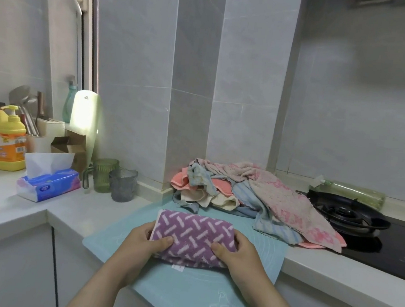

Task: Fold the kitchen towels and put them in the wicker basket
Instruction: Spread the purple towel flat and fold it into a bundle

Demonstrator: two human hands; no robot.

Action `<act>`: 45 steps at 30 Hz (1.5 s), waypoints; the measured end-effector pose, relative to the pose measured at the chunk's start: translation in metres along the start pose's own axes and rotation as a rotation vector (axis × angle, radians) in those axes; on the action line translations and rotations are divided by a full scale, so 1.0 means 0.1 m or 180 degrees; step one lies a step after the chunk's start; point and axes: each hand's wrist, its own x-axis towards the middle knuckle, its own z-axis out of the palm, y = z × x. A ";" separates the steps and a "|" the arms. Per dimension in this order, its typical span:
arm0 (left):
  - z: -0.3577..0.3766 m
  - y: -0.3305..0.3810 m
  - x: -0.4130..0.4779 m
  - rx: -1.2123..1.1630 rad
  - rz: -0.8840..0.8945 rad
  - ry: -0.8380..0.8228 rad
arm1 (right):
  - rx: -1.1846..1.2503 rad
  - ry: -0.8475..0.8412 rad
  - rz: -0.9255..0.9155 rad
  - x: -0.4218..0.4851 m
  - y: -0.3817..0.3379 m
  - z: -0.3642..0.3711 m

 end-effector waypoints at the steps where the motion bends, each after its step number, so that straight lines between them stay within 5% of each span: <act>1: -0.01 0.00 0.00 -0.0025 -0.0019 -0.0032 | 0.0033 -0.0038 0.0033 0.00 0.01 -0.01; 12: 0.01 -0.07 0.07 0.0332 -0.0115 -0.0220 | 0.0394 -0.0319 0.0096 0.15 0.15 -0.11; 21: 0.00 -0.07 0.15 0.0043 -0.0131 0.0519 | 0.0626 -0.0688 0.0624 0.36 0.02 -0.17; 27: 0.05 0.11 0.34 -0.0614 -0.0408 0.0767 | 0.0739 -0.0326 0.0987 0.61 -0.25 -0.25; 45: 0.67 2.04 1.11 -0.0606 -0.0334 -0.0006 | 0.0607 0.0636 0.0964 0.99 -2.20 -1.10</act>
